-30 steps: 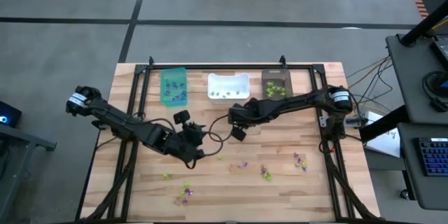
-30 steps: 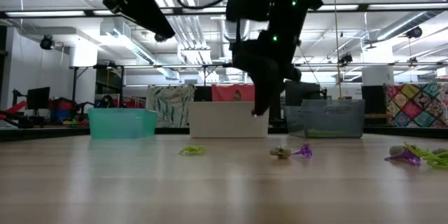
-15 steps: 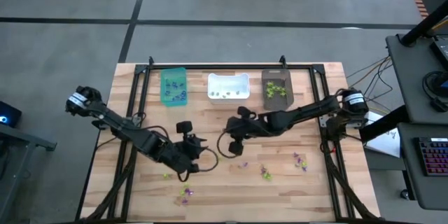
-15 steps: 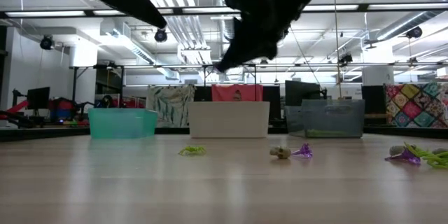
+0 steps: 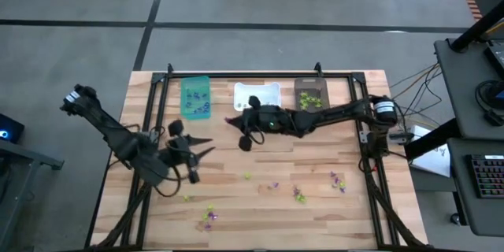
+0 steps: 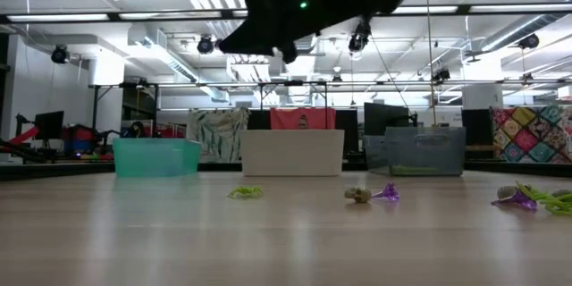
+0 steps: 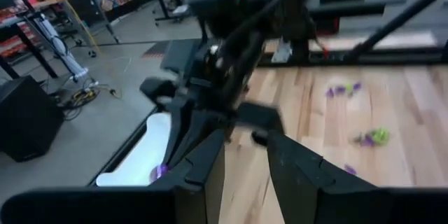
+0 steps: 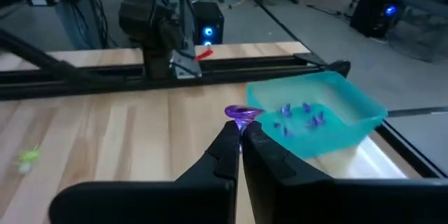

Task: Sort Halloween decoration
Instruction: Put the purple witch hat toy into the light blue bin

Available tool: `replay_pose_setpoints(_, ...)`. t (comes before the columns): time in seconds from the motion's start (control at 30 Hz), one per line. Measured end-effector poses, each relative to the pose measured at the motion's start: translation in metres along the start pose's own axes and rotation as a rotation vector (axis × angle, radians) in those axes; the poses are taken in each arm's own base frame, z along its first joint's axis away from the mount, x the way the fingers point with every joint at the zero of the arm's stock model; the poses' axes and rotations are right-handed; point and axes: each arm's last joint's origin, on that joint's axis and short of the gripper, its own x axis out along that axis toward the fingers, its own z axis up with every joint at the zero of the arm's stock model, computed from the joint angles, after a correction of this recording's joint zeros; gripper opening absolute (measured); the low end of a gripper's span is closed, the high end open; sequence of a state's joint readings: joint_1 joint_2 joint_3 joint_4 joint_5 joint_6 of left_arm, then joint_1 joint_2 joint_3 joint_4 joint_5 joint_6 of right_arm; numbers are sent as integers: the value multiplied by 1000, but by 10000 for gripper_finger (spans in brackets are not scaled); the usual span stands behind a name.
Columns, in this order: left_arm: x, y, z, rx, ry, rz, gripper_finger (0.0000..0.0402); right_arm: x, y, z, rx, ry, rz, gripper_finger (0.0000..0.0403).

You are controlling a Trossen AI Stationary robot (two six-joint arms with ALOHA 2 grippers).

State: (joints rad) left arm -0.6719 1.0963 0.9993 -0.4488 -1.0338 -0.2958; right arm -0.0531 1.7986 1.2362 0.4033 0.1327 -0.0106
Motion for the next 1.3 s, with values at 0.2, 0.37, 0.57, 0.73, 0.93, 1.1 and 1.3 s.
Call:
replay_pose_setpoints(0.2,-11,18,5,-27,-17,-2,91,36,-21,0,-28,-10,-44,9)
replay_pose_setpoints(0.37,-14,24,3,4,-3,5,91,71,-36,-1,-56,-31,-79,9)
replay_pose_setpoints(0.57,-15,24,2,8,1,5,91,112,-48,-13,-62,-37,-109,9)
replay_pose_setpoints(0.73,-14,24,2,7,2,5,91,133,-52,-14,-28,-29,-128,9)
replay_pose_setpoints(0.93,-14,25,2,13,5,7,91,149,-57,-10,15,44,-153,9)
replay_pose_setpoints(1.1,-14,24,1,15,6,7,91,152,-59,-12,32,69,-156,31)
replay_pose_setpoints(1.3,-14,24,1,15,6,7,91,152,-68,-15,79,91,-172,93)
